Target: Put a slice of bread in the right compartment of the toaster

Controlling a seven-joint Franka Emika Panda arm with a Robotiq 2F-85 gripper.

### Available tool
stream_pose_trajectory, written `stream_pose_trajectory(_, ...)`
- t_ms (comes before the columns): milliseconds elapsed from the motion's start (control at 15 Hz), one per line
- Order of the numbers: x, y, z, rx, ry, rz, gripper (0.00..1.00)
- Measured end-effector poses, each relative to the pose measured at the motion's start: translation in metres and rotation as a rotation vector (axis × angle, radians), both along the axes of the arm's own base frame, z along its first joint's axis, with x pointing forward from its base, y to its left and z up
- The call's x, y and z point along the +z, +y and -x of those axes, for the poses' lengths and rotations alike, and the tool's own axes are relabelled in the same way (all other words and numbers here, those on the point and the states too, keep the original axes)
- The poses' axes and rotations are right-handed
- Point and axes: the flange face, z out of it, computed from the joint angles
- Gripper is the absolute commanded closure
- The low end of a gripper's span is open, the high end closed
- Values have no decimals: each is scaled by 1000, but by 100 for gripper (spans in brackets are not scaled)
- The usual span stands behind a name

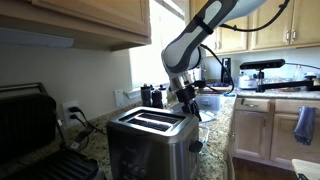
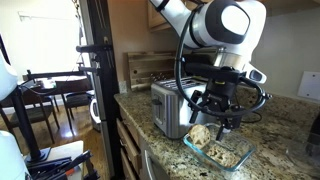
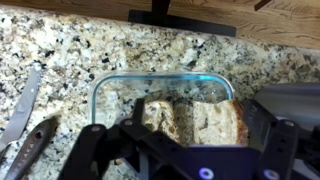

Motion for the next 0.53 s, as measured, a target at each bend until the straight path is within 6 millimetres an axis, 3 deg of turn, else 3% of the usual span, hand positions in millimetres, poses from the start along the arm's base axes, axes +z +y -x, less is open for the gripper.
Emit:
stream_pose_trajectory(200,-11,-3,-5,0,14,-3,0)
stream_pose_trajectory(533,-12,-4,-6,2,15,-3,0)
